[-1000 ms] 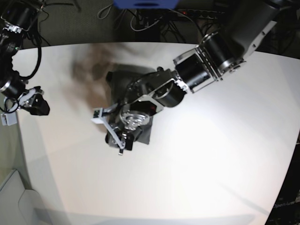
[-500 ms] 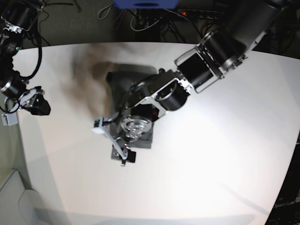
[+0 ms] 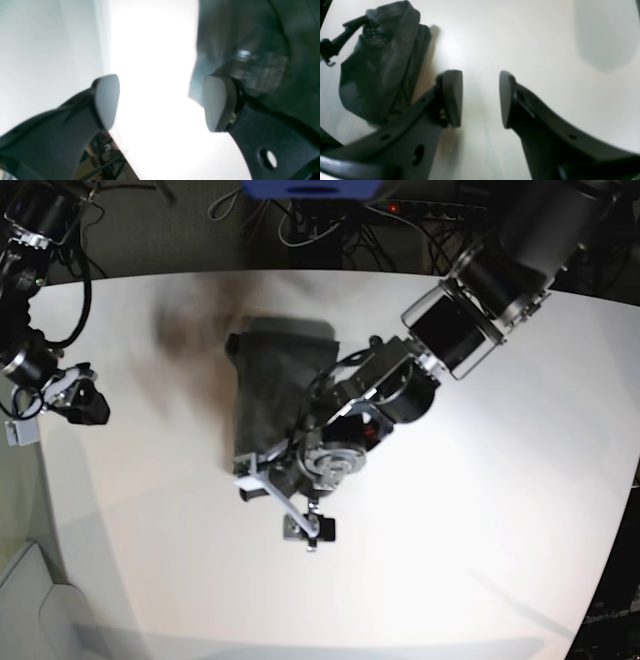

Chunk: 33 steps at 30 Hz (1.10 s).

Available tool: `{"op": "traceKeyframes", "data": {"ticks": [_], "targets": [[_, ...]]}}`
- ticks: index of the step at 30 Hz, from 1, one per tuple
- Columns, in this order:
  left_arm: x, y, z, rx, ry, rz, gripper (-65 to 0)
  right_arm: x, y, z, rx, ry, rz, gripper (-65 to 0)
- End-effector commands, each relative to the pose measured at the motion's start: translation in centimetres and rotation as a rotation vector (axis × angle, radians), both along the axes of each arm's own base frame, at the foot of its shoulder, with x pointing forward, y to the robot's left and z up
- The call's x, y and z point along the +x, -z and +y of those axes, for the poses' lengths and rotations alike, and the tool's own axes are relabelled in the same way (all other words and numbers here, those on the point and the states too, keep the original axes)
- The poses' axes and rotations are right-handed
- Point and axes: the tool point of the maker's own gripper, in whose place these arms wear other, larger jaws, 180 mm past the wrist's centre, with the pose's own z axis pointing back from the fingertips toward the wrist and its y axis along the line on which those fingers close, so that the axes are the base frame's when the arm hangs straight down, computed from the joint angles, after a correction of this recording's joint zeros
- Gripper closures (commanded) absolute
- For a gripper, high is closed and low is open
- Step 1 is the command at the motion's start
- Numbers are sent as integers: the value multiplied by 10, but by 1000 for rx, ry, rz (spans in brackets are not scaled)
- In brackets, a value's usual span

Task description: Layout the t-shirt on the table in an organized manner, then fold the t-shirt properly

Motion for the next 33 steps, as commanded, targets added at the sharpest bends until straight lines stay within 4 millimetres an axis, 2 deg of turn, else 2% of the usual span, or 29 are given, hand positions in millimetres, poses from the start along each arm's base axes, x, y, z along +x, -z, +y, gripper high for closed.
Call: {"op": "traceKeyframes", "data": {"ticks": [1, 5, 9, 11, 16, 18, 20, 23, 26, 28, 30, 33], "targets": [[8, -12, -5, -16, 2, -28, -500, 6, -14, -3, -5, -7, -53, -255], [10, 17, 18, 43, -40, 30, -500, 6, -14, -2, -5, -8, -51, -255], [8, 31, 19, 27, -17, 59, -500, 5, -14, -2, -5, -9, -49, -255], [9, 32, 20, 21, -17, 63, -500, 5, -13, -2, -5, -9, -48, -255], [18, 20, 21, -37, -60, 54, -500, 5, -13, -2, -5, -9, -48, -255], [21, 8, 14, -69, -57, 31, -500, 5, -13, -2, -5, -9, -46, -255], [25, -13, 10, -112, -51, -9, -500, 5, -13, -2, -5, -9, -46, -255], [31, -55, 3, -191, -48, -89, -501, 5, -13, -2, -5, -9, -46, -255], [29, -84, 8, -247, -79, -147, -501, 4, -12, -2, -5, -11, -43, -254], [29, -100, 23, -268, -137, -178, -501, 1, -9, -1, -7, -13, -32, -253], [26, -109, 50, -266, -212, -204, -499, -6, -6, 1, -21, -28, -18, -250], [9, -106, 99, -250, -348, -208, -484, -20, -5, 0, -70, -58, 5, -200]]}}
